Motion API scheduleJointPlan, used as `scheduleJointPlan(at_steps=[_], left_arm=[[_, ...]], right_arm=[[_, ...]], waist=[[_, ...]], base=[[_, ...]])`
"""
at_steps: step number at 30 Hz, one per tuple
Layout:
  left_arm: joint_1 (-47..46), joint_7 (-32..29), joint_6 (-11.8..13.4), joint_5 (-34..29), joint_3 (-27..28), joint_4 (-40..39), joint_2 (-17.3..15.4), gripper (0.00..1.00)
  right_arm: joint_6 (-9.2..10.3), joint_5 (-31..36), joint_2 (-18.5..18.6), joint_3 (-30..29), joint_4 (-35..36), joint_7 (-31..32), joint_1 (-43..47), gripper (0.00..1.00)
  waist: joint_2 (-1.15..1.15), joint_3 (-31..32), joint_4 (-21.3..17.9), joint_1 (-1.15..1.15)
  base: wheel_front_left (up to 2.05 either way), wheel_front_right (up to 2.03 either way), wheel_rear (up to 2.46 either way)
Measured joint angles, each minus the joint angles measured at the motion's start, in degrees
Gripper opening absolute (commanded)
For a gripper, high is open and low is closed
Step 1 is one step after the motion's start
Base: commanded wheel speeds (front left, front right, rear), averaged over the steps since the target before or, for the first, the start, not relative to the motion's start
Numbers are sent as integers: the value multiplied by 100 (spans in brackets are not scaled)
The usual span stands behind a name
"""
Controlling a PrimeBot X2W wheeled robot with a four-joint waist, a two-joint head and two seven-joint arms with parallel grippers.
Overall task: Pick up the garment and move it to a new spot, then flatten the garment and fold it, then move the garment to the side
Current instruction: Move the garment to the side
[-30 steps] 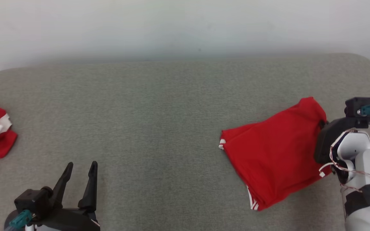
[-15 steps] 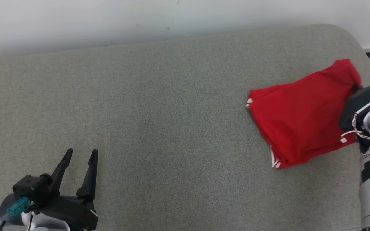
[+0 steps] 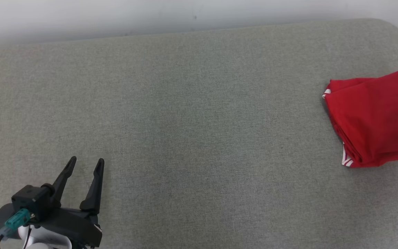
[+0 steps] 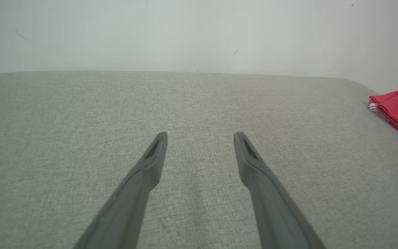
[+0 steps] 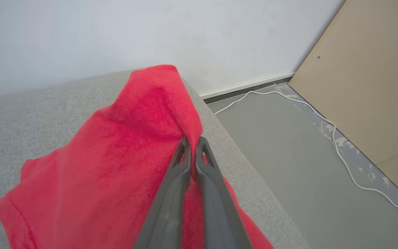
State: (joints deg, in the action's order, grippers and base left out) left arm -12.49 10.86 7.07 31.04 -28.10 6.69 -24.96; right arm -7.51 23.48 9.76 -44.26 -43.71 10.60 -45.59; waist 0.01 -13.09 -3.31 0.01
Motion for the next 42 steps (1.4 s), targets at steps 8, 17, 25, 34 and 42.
scheduleJointPlan(at_steps=[8,17,25,34,42], left_arm=[[0,-68,51,-21,-9,-127,-71,100],[-44,-59,101,-29,-32,-151,-71,100],[-52,92,151,-23,-18,-85,31,100],[-94,332,296,107,261,241,339,100],[-71,391,299,107,569,464,522,100]], right_arm=[[0,405,89,-277,-118,-127,-60,98],[0,806,55,-532,-97,-359,-87,100],[0,427,-148,-511,-420,-1191,-252,100],[2,-1079,-542,-374,-470,-2288,-281,100],[2,-2096,-670,634,66,-2480,542,100]], waist=[[0,-130,95,0],[0,-130,150,0],[0,52,138,0],[0,500,248,-1],[-2,974,375,-1]], base=[[0,0,0],[0,0,0],[0,0,0],[0,0,0],[0,0,0]])
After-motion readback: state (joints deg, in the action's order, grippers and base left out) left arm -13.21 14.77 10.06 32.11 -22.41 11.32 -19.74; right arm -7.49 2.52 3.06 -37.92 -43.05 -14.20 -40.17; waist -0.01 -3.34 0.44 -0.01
